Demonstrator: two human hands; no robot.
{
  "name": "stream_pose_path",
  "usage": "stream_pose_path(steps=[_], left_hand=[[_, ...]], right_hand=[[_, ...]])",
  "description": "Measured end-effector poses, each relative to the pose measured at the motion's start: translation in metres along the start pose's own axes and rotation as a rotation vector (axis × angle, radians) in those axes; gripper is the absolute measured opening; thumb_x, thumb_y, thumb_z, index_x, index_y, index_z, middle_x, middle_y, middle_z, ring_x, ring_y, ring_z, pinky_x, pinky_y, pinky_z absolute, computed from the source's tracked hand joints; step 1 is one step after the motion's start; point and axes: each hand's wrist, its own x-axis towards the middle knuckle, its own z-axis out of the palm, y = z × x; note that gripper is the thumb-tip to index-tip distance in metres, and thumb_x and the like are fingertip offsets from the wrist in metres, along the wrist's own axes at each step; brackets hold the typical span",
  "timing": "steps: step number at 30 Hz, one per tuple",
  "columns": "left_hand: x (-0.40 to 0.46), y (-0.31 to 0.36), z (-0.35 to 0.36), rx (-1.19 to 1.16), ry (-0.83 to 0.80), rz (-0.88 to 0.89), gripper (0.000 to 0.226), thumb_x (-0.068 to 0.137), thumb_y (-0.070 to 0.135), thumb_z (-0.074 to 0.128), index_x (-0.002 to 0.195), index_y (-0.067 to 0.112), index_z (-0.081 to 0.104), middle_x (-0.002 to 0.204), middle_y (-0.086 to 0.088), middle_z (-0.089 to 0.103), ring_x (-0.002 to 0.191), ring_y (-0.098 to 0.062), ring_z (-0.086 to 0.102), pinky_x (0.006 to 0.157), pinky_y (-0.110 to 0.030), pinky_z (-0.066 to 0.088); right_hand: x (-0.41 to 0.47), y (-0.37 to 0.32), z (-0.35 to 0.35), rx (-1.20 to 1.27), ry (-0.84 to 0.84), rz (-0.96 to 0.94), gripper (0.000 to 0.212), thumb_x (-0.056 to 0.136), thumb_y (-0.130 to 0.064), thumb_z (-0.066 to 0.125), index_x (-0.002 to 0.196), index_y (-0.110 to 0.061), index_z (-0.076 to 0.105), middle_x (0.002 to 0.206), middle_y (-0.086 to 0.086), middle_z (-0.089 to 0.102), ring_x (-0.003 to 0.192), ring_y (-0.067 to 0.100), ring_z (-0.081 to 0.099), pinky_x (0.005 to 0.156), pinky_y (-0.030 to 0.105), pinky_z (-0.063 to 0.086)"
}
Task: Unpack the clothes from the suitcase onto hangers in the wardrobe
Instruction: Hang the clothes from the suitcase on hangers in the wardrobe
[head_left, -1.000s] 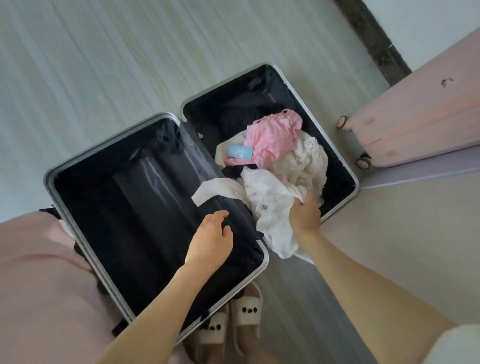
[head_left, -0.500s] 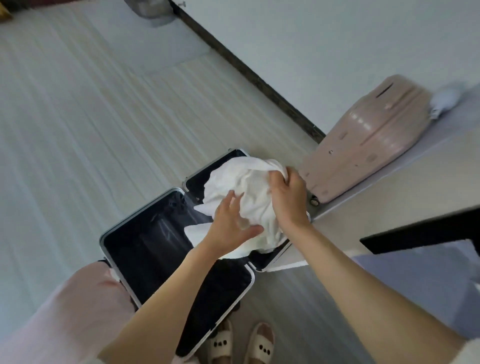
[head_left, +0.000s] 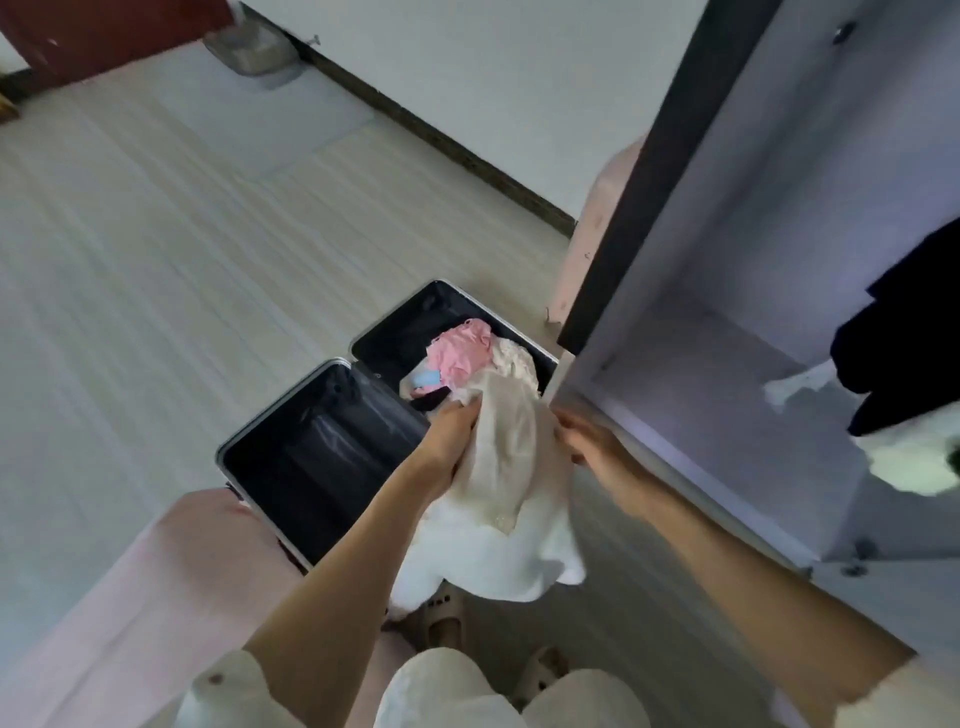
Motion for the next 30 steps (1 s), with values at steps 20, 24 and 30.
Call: stream_pose_path(steps=[20,24,30], left_hand=[[-0.034,0.073,0.296,0.470,-0.585,0.257,0.041,0.084,0.035,0.065,0.118,0.020,0.049,0.108,0.005,0.062,0.097,-0.011,0.060,0.080,-0.027,0.048],[-0.006,0.120,0.326,0.392,-0.549,0.336,0.022,0.083,0.021,0.068,0.102,0.011,0.064,0.095,-0.010,0.066,0.085,-0.026,0.062,0.076,-0.034,0.050],[0.029,0.198,0.357,0.232,-0.535,0.403,0.021,0.097,0.018,0.047,0.112,0.008,0.058,0.088,-0.007,0.063,0.080,-0.022,0.060,0.070,-0.031,0.048]], right_hand=[[-0.167,-0.033,-0.246,0.591,0.927,-0.340,0.023,0.096,-0.037,0.044,0.088,-0.020,0.058,0.090,0.004,0.062,0.084,0.020,0.059,0.081,0.037,0.050],[-0.177,-0.058,-0.291,0.663,1.019,-0.426,0.029,0.095,-0.032,0.048,0.091,-0.005,0.057,0.082,0.008,0.057,0.073,0.019,0.055,0.068,0.031,0.046],[-0.166,-0.052,-0.342,0.191,1.168,-0.103,0.024,0.093,-0.031,0.053,0.095,-0.010,0.063,0.103,0.017,0.063,0.088,0.023,0.056,0.085,0.037,0.046]])
